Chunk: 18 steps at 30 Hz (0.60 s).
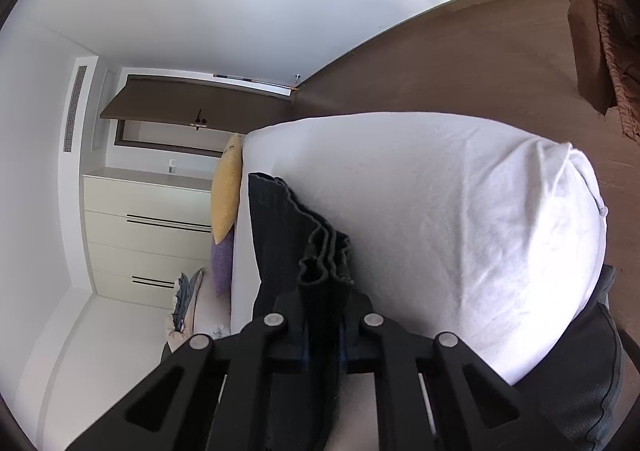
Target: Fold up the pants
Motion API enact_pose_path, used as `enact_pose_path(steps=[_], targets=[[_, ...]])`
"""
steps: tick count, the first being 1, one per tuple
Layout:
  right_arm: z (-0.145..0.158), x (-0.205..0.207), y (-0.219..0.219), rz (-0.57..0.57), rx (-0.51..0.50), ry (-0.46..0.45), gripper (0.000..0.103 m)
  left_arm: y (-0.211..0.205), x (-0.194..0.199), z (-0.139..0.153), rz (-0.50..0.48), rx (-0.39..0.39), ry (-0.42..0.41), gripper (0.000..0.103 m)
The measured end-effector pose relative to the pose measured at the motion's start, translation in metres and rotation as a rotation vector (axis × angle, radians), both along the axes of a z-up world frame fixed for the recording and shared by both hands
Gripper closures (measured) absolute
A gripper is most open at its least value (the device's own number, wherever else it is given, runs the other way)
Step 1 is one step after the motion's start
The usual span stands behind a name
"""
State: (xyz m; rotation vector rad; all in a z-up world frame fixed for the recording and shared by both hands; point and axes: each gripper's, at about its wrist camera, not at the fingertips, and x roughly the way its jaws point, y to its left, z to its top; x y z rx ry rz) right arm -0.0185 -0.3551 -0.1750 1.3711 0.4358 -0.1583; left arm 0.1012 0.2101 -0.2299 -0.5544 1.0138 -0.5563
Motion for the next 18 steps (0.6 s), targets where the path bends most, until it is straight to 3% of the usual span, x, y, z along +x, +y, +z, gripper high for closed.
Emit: enact_pose_path(steps=[6, 9, 14, 18], targets=[[0.017, 0.007, 0.009, 0.012, -0.116, 0.073, 0.093, -0.002, 0.000, 0.000, 0.001, -0.001, 0.000, 0.097], [0.043, 0.015, 0.027, 0.049, -0.255, 0.108, 0.094, -0.004, 0.001, 0.000, 0.002, -0.003, 0.001, 0.097], [0.108, 0.046, 0.116, 0.262, -0.678, 0.130, 0.094, -0.008, 0.002, 0.002, 0.008, -0.007, 0.005, 0.097], [0.115, 0.069, 0.231, 0.500, -1.075, 0.145, 0.094, -0.006, 0.000, 0.006, 0.035, -0.016, 0.010, 0.097]])
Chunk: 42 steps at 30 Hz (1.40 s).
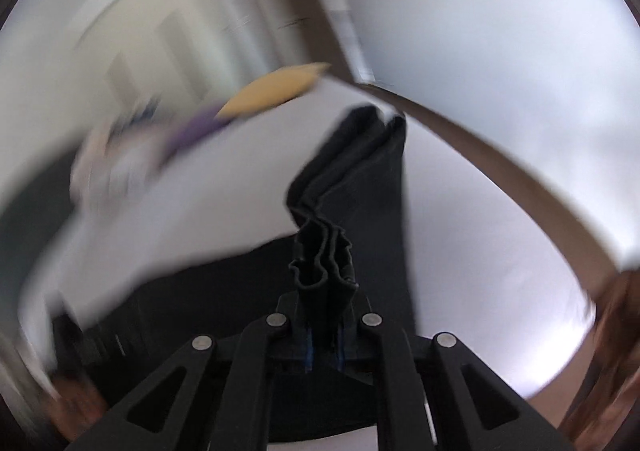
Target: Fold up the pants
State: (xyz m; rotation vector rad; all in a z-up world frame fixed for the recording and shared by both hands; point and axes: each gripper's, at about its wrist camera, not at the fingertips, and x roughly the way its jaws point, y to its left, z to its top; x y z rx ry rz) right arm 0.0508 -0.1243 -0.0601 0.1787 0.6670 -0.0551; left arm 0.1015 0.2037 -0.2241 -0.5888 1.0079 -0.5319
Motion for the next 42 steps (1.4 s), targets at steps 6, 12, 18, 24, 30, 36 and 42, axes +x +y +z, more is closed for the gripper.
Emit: enact_pose_path(steps=[6, 12, 18, 24, 30, 36, 42], targets=[[-0.082, 0.016, 0.105, 0.166, -0.559, 0.134, 0.094, -0.011, -0.004, 0.012, 0.007, -0.060, 0.022, 0.059], [-0.071, 0.005, 0.110, 0.170, -0.610, 0.083, 0.094, -0.048, -0.005, 0.033, -0.045, -0.155, 0.010, 0.008], [-0.059, -0.016, 0.149, 0.232, -0.706, 0.011, 0.094, -0.096, 0.006, 0.039, -0.151, -0.207, 0.082, 0.008], [-0.060, -0.032, 0.178, 0.307, -0.760, -0.017, 0.094, -0.118, 0.011, 0.034, -0.191, -0.167, 0.123, 0.008], [-0.062, -0.040, 0.197, 0.380, -0.799, -0.035, 0.094, -0.129, 0.016, 0.035, -0.252, -0.082, 0.149, 0.079], [-0.063, -0.041, 0.214, 0.466, -0.817, -0.045, 0.094, -0.110, 0.017, 0.042, -0.260, -0.016, 0.110, 0.091], [-0.064, -0.041, 0.239, 0.558, -0.819, -0.078, 0.094, -0.075, 0.028, 0.059, -0.227, 0.055, 0.061, 0.091]])
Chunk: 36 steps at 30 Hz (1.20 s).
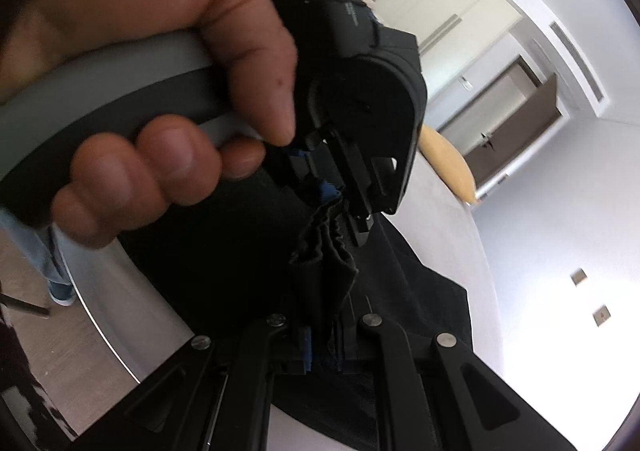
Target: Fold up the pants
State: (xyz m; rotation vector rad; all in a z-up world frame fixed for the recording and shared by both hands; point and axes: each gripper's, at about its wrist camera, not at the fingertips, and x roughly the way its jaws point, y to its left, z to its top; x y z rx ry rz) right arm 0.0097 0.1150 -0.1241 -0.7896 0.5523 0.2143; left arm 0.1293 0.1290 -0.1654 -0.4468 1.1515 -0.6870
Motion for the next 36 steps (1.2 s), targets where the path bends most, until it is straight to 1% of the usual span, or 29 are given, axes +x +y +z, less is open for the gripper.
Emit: enact_pose_path(steps=[3, 6, 7, 8, 9, 11, 12, 14, 15, 16, 17, 18, 20, 21, 22, 23, 24, 26, 27, 28, 30, 31, 32, 33, 34, 36], targets=[[-0.001, 0.008, 0.009, 0.033, 0.008, 0.023, 0.094, 0.014, 0.006, 0.003, 0.026, 0.017, -0.002, 0.091], [-0.003, 0.012, 0.008, 0.046, 0.014, 0.044, 0.094, 0.022, 0.010, 0.003, 0.041, 0.025, 0.002, 0.091], [-0.002, 0.016, 0.003, 0.048, 0.013, 0.052, 0.094, 0.017, 0.012, 0.003, 0.044, 0.028, 0.005, 0.091], [-0.004, 0.018, 0.002, 0.049, 0.009, 0.060, 0.094, 0.016, 0.013, 0.001, 0.043, 0.035, 0.010, 0.091], [-0.005, 0.020, 0.001, 0.049, 0.005, 0.072, 0.094, 0.027, 0.013, -0.006, 0.042, 0.041, 0.019, 0.091], [-0.009, 0.026, -0.002, 0.050, 0.017, 0.119, 0.091, 0.029, 0.014, -0.016, 0.046, 0.054, 0.031, 0.090], [-0.005, 0.034, -0.004, 0.047, 0.029, 0.142, 0.090, 0.030, 0.014, -0.017, 0.046, 0.052, 0.032, 0.090], [-0.003, 0.037, -0.010, 0.034, 0.064, 0.159, 0.083, 0.030, 0.016, -0.017, 0.058, 0.051, 0.028, 0.088], [0.001, 0.036, -0.015, 0.044, 0.093, 0.168, 0.079, 0.033, 0.015, -0.012, 0.068, 0.070, 0.016, 0.084], [0.003, 0.032, -0.017, 0.049, 0.119, 0.171, 0.064, 0.021, 0.010, -0.007, 0.080, 0.085, 0.006, 0.083], [0.006, 0.029, -0.022, 0.050, 0.146, 0.176, 0.052, 0.025, 0.010, -0.002, 0.098, 0.101, -0.005, 0.083], [0.009, 0.027, -0.028, 0.054, 0.181, 0.191, 0.051, 0.032, 0.010, 0.005, 0.129, 0.142, -0.022, 0.083], [0.024, 0.024, -0.049, 0.077, 0.308, 0.265, 0.051, 0.039, 0.009, 0.017, 0.170, 0.198, -0.053, 0.083], [0.031, 0.022, -0.059, 0.084, 0.375, 0.296, 0.051, 0.040, 0.008, 0.025, 0.182, 0.212, -0.078, 0.083], [0.041, 0.024, -0.081, 0.090, 0.486, 0.351, 0.052, 0.040, 0.002, 0.031, 0.184, 0.219, -0.103, 0.083], [0.048, 0.026, -0.097, 0.083, 0.571, 0.389, 0.056, 0.032, -0.004, 0.038, 0.177, 0.231, -0.138, 0.083], [0.054, 0.030, -0.113, 0.067, 0.646, 0.414, 0.060, 0.017, -0.014, 0.042, 0.155, 0.248, -0.170, 0.083], [0.063, 0.050, -0.164, -0.010, 0.826, 0.470, 0.077, -0.009, -0.024, 0.048, 0.099, 0.277, -0.222, 0.083], [0.064, 0.061, -0.185, -0.045, 0.901, 0.494, 0.079, -0.028, -0.032, 0.047, 0.061, 0.299, -0.249, 0.083], [0.062, 0.077, -0.217, -0.097, 1.007, 0.530, 0.081, -0.044, -0.038, 0.044, 0.026, 0.330, -0.265, 0.083], [0.055, 0.101, -0.265, -0.164, 1.145, 0.572, 0.085, -0.071, -0.044, 0.026, -0.033, 0.415, -0.260, 0.083], [0.051, 0.109, -0.279, -0.180, 1.181, 0.590, 0.086, -0.077, -0.045, 0.015, -0.038, 0.441, -0.244, 0.083], [0.045, 0.120, -0.296, -0.199, 1.230, 0.618, 0.086, -0.077, -0.046, 0.009, -0.031, 0.438, -0.250, 0.083], [0.036, 0.133, -0.312, -0.200, 1.288, 0.663, 0.087, -0.076, -0.049, 0.006, -0.022, 0.418, -0.280, 0.083], [0.029, 0.143, -0.322, -0.200, 1.324, 0.691, 0.087, -0.077, -0.051, 0.005, -0.021, 0.413, -0.285, 0.083], [0.014, 0.161, -0.332, -0.237, 1.357, 0.718, 0.087, -0.081, -0.052, 0.005, -0.024, 0.424, -0.294, 0.083]])
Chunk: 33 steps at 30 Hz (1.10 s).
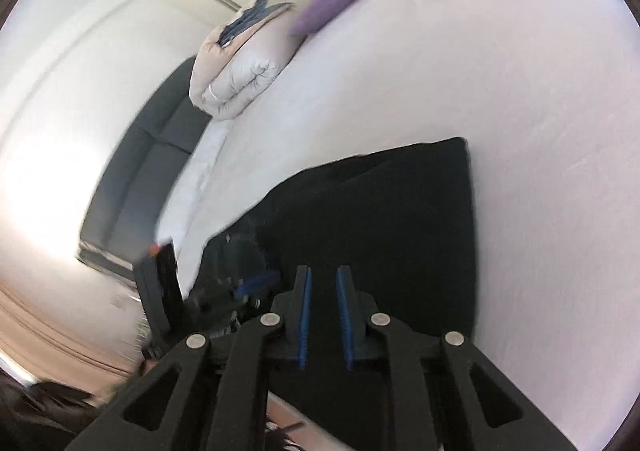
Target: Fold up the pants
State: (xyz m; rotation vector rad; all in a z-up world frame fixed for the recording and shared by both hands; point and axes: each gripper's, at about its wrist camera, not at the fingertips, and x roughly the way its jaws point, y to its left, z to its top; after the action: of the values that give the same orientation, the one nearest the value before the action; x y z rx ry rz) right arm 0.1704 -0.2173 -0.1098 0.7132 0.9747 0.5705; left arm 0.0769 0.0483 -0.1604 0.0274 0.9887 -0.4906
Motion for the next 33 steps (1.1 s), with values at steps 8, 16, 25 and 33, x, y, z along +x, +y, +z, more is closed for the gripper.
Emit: enact_pose_path(steps=[8, 16, 25, 33], targets=[[-0.059, 0.058, -0.014, -0.038, 0.091, 0.131, 0.103, -0.002, 0.003, 0.000, 0.004, 0.022, -0.008, 0.083], [-0.059, 0.010, 0.013, 0.053, 0.056, 0.125, 0.103, -0.004, -0.012, 0.001, 0.006, 0.040, -0.020, 0.083], [-0.047, -0.065, 0.033, 0.094, -0.006, 0.153, 0.103, 0.000, -0.013, -0.012, 0.008, 0.037, -0.027, 0.083], [-0.060, -0.104, 0.031, 0.048, -0.019, 0.176, 0.103, -0.001, -0.017, -0.018, 0.009, 0.049, -0.039, 0.083]])
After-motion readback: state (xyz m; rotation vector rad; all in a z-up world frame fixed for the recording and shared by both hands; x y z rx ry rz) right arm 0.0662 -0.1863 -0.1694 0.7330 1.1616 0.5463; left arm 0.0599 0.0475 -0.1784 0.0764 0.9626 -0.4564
